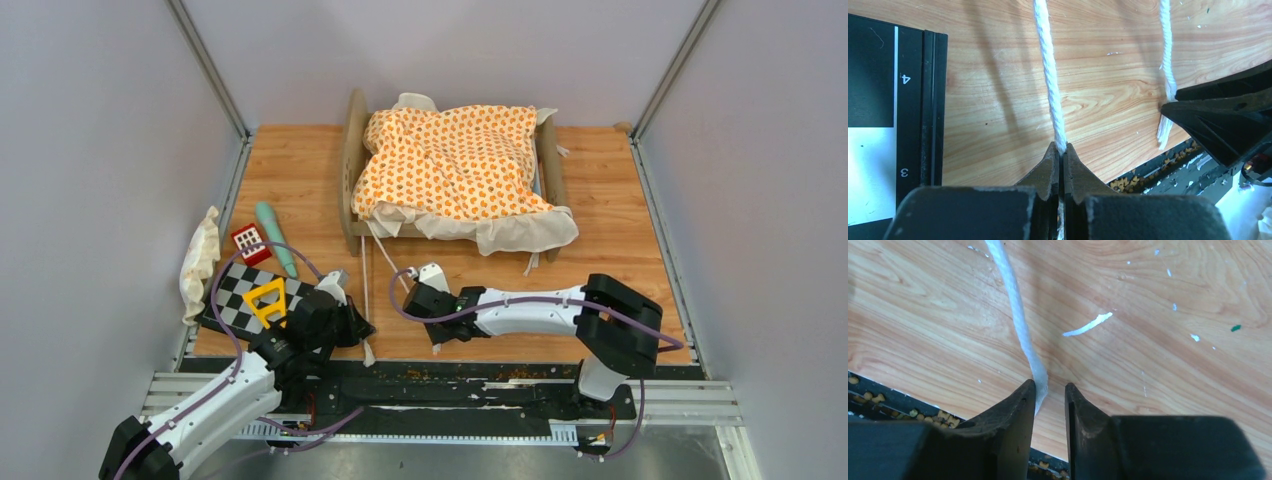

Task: Set up the pet bed
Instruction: Tie the ropes to the bed frame.

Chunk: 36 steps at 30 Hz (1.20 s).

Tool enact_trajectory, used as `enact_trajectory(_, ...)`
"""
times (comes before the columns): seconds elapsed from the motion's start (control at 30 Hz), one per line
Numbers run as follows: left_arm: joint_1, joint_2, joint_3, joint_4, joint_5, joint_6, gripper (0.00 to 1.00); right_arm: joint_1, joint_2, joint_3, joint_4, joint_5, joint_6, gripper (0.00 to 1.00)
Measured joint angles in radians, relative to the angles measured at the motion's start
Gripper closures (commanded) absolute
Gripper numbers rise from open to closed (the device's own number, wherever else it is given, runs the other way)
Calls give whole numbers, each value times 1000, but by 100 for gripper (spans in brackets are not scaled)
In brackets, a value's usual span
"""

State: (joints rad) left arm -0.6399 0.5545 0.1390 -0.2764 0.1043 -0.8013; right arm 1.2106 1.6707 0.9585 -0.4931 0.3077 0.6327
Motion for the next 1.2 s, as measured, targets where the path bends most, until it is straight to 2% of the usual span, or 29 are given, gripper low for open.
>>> enact_trajectory(0.07,0,1,0,1,0,0,100,0,-20,-2,-19,-2,-1,61)
enact_trajectory(0.2,0,13,0,11,4,0,100,0,-59,3,-29,-3,-7,54)
enact_trajectory(0.53,0,24,0,28,11,-2,100,0,-63,63,40,-42,-42,47)
enact_trajectory(0.87,0,24,0,32,18,-3,100,-18,90,119,101,-76,-149,44)
enact_trajectory(1.07,0,24,0,33,18,-4,100,-25,122,114,142,-123,-170,50)
enact_trajectory(1.2,0,24,0,34,18,-4,100,-13,122,107,151,-107,-171,69)
